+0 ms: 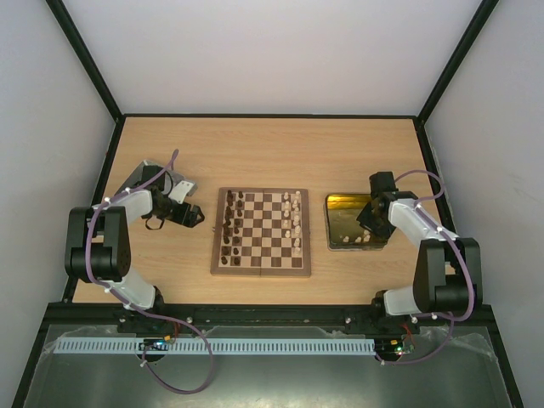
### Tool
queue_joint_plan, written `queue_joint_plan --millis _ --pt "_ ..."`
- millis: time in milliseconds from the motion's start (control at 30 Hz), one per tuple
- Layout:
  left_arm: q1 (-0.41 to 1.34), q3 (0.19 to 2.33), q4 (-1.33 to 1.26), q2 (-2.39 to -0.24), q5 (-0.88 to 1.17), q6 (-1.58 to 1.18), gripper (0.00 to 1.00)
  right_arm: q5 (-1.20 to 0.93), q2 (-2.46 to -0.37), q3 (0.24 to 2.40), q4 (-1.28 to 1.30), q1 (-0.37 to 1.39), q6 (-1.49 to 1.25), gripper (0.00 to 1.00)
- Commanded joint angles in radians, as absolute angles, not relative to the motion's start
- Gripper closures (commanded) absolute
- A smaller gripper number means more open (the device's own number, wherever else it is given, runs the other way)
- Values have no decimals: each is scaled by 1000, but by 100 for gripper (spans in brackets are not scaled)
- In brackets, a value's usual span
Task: Set up the chess pieces on the board
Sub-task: Pick up the chess piece from the storage box.
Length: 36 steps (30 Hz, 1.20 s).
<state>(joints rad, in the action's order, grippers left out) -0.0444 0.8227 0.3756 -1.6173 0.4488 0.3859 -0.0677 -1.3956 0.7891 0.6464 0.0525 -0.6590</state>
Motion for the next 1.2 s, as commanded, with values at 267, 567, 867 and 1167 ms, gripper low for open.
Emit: queue_joint_plan --millis 267,567,867,1167 --pt "-49 818 390 -1603 467 402 13 -85 -1417 787 615 48 -661 76" --pt "-49 819 391 -1604 467 402 13 -76 -1428 782 613 48 -655 80" --pt "-49 821 393 -1606 469 402 13 -85 -1450 787 612 48 -648 91" --pt "-48 823 393 -1609 468 399 13 -30 -1391 817 639 47 -646 98"
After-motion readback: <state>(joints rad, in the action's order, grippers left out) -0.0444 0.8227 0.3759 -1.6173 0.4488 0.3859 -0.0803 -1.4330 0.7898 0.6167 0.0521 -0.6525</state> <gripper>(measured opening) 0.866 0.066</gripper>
